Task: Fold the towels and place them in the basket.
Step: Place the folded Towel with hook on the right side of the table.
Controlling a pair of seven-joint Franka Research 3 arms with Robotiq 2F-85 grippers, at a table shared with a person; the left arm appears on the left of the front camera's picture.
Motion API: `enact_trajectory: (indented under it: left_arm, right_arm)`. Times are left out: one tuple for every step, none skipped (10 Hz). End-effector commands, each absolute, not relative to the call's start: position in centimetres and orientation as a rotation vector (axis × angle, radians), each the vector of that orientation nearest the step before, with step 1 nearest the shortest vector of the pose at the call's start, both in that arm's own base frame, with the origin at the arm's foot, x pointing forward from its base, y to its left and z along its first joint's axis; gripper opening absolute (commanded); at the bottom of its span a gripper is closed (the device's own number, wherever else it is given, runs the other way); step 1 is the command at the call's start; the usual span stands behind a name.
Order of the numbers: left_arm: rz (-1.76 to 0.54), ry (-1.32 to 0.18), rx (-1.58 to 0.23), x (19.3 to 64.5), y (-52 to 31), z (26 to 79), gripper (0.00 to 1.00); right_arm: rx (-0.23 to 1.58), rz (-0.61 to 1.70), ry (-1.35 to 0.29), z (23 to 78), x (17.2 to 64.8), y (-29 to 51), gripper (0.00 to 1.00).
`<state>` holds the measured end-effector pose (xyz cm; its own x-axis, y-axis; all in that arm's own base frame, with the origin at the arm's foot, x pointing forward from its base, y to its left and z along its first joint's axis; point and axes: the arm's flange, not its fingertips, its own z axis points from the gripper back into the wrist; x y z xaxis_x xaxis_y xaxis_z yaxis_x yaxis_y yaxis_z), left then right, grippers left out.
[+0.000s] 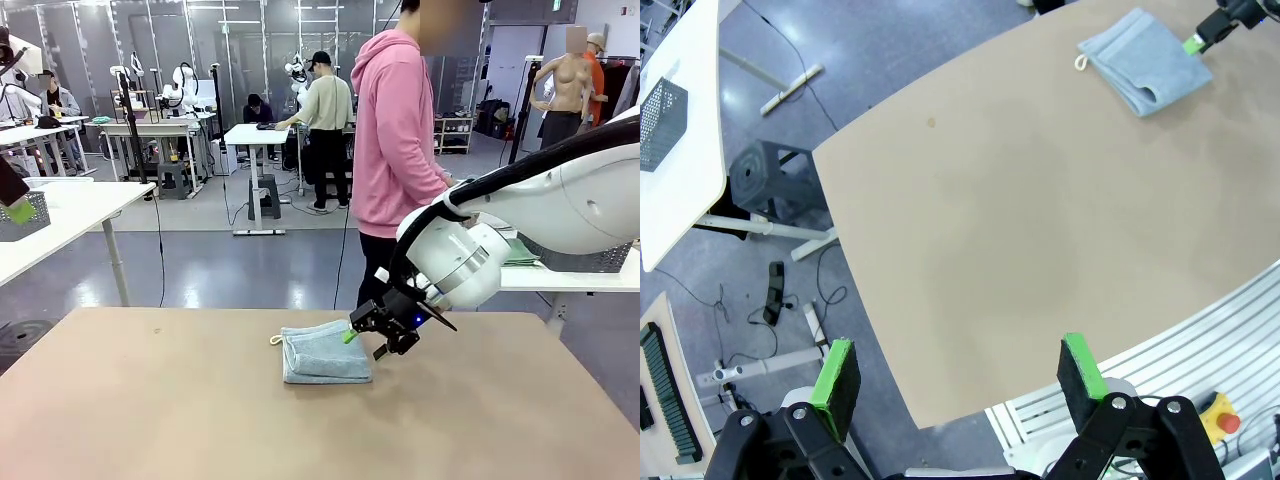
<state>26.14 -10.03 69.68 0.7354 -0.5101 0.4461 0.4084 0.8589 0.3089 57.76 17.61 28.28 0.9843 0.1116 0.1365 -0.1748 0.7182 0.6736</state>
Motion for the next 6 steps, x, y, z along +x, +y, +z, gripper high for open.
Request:
enact_trajectory:
  left_arm:
    - [-0.500, -0.556, 0.204, 26.2, -10.1, 69.6, 1.00]
    - [-0.500, -0.556, 0.204, 26.2, -10.1, 69.6, 1.00]
    - [-0.500, -0.556, 0.204, 26.2, -10.1, 69.6, 1.00]
    - [-0.500, -0.556, 0.204, 26.2, -10.1, 69.6, 1.00]
    - [-0.500, -0.556, 0.204, 26.2, -10.1, 69.6, 1.00]
    - [-0.500, -0.556, 0.204, 26.2, -10.1, 69.6, 1.00]
  right_arm:
    - [0.803, 0.165, -0.096, 27.9, 58.6, 17.9, 1.00]
    - [0.796, 0.149, -0.085, 27.5, 58.9, 18.2, 1.00]
    - [0.819, 0.143, -0.084, 27.2, 59.1, 18.5, 1.00]
    - [0.823, 0.142, -0.079, 26.9, 59.3, 18.8, 1.00]
    - [0.828, 0.137, -0.079, 26.8, 59.4, 18.9, 1.00]
    - [0.846, 0.134, -0.076, 26.5, 59.5, 19.1, 1.00]
